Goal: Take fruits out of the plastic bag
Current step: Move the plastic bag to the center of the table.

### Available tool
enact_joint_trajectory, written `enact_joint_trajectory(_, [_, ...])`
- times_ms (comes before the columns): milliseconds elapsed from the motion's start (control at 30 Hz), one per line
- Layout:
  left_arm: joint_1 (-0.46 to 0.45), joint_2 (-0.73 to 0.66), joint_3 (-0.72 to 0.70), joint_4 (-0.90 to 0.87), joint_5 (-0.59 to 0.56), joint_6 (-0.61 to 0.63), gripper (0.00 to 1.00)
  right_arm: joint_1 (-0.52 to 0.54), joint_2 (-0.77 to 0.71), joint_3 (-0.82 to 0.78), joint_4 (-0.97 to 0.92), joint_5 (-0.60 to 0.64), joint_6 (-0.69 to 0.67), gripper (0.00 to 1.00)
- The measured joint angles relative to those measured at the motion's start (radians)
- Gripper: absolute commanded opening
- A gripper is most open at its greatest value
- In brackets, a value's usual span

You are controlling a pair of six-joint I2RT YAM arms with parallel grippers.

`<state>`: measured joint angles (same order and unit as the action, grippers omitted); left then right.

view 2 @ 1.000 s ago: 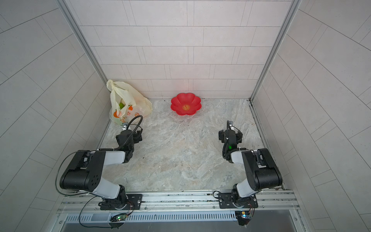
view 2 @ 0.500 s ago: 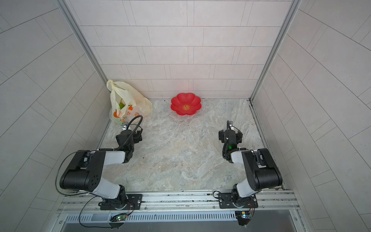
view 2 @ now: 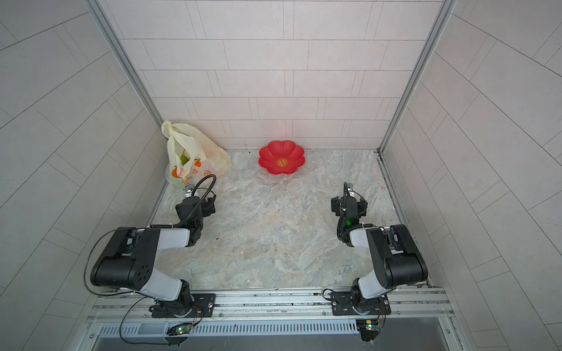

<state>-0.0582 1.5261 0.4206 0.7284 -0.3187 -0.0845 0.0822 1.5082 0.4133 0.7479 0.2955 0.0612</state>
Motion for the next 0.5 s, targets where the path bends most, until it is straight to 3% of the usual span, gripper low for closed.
enact_joint_trajectory(167, [-0.023, -0.044, 0.024, -0.096, -0.014, 0.029, 1.00, 0.044, -0.042, 0.045, -0.107, 0.029, -0.028, 0.99])
enact_joint_trajectory(367, [-0.213, -0.318, 0.073, -0.233, -0.109, 0.080, 1.00, 0.162, -0.249, 0.061, -0.200, 0.061, -0.061, 0.99])
enact_joint_trajectory(500, [-0.304, -0.453, 0.159, -0.401, -0.188, -0.002, 1.00, 0.167, -0.459, 0.103, -0.334, 0.028, 0.010, 0.99])
